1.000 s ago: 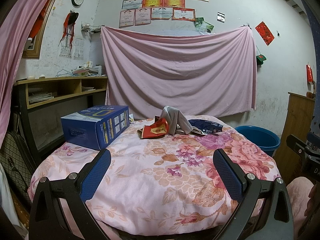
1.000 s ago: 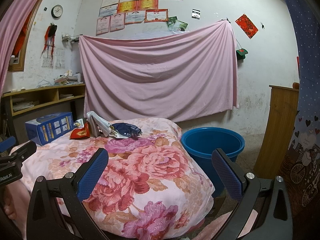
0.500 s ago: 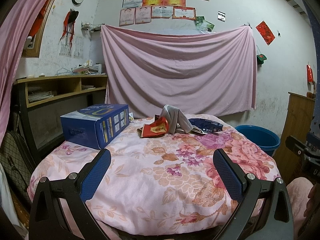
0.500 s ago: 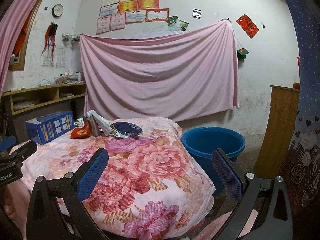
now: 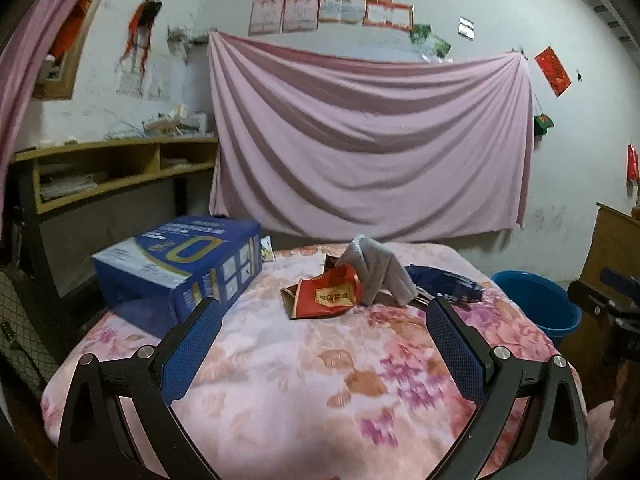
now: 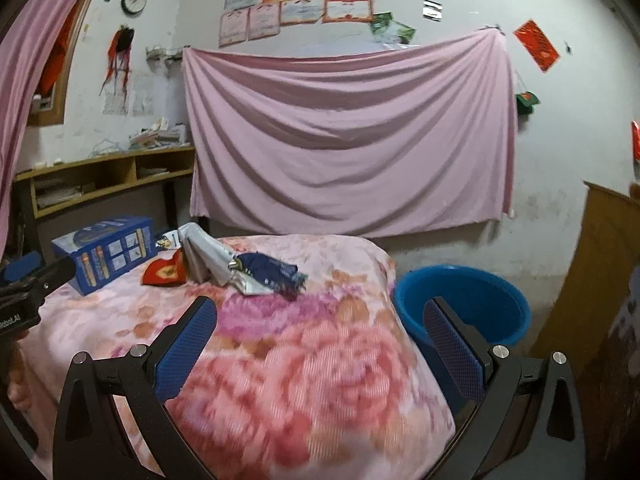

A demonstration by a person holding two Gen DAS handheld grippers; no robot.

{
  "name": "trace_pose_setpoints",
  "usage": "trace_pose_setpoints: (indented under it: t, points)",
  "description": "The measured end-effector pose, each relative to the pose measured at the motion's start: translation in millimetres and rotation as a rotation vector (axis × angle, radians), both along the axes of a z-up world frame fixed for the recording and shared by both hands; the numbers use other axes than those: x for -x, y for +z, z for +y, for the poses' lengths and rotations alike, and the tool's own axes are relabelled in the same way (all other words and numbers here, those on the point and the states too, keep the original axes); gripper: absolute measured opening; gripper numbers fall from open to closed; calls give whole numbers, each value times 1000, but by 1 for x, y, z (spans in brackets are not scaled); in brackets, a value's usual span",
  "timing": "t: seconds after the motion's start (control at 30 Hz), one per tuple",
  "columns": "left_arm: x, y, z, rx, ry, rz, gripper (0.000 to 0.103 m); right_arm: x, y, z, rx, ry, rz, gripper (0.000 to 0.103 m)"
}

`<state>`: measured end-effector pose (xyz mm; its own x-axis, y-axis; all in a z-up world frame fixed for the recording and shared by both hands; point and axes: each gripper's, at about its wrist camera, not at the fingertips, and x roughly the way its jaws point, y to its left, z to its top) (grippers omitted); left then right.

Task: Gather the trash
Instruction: 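Grasp the red paper packet with the left gripper while the right grasps the blue wrapper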

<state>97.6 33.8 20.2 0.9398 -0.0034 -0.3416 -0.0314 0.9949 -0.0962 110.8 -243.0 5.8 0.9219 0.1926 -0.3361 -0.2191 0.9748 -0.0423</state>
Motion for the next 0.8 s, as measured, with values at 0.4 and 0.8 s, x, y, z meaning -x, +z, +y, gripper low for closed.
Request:
trace_pose_setpoints:
  t: [0.4,0.8]
  points:
    - [-96,-21,15,21,-62,199,95,-119,-3,39,86,162,125,90]
    - [-159,-42,9,19,-93,405,85,-198,-40,70,125,288,393,54]
